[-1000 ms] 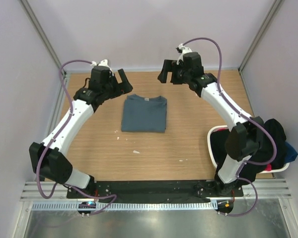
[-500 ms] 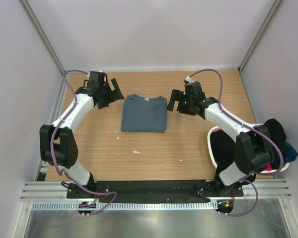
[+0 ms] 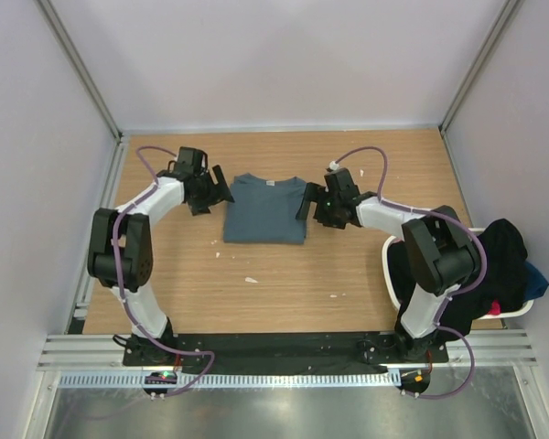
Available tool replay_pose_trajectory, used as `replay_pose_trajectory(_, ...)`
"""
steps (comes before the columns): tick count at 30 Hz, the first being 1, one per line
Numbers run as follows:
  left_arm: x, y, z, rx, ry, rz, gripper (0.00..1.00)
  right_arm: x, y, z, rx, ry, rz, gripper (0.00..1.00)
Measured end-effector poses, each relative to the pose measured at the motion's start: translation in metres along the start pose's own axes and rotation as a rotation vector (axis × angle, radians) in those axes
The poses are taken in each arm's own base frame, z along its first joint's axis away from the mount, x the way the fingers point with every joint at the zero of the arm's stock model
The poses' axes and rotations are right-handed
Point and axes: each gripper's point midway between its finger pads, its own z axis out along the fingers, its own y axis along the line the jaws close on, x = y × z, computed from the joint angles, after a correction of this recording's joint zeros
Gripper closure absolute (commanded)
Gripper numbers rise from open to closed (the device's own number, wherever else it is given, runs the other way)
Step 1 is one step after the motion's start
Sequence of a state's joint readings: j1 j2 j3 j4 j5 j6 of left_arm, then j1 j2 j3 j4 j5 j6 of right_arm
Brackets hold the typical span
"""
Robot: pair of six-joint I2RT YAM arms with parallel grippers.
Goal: Fold and stack the t-shirts
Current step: Neatly place the folded tshirt to the corner
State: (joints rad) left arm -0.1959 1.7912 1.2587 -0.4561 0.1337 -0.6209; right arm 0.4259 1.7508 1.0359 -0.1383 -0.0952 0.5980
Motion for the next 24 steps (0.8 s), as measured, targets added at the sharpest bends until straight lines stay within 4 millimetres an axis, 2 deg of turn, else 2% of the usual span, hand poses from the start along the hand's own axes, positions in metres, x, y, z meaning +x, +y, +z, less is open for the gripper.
replay_pose_trajectory(4,0.001,0.001,0.013,0.009,0.006,0.000,0.25,0.004,-0.002,0.005,0.010,0.011,0.003,0.00)
replay_pose_trajectory(9,0.009,0.005,0.035,0.014,0.031,-0.007,0.33,-0.023,0.004,-0.001,0.036,-0.060,-0.011,0.00)
replay_pose_trajectory(16,0.012,-0.004,0.047,0.051,0.026,0.008,0.45,-0.067,0.011,-0.034,0.064,-0.168,-0.014,0.00)
replay_pose_trajectory(21,0.012,-0.016,0.056,0.093,0.014,0.014,0.54,-0.083,0.003,-0.057,0.099,-0.213,-0.008,0.00)
replay_pose_trajectory(24,0.011,-0.021,0.061,0.115,0.008,0.008,0.68,-0.087,-0.003,-0.066,0.125,-0.222,-0.006,0.00)
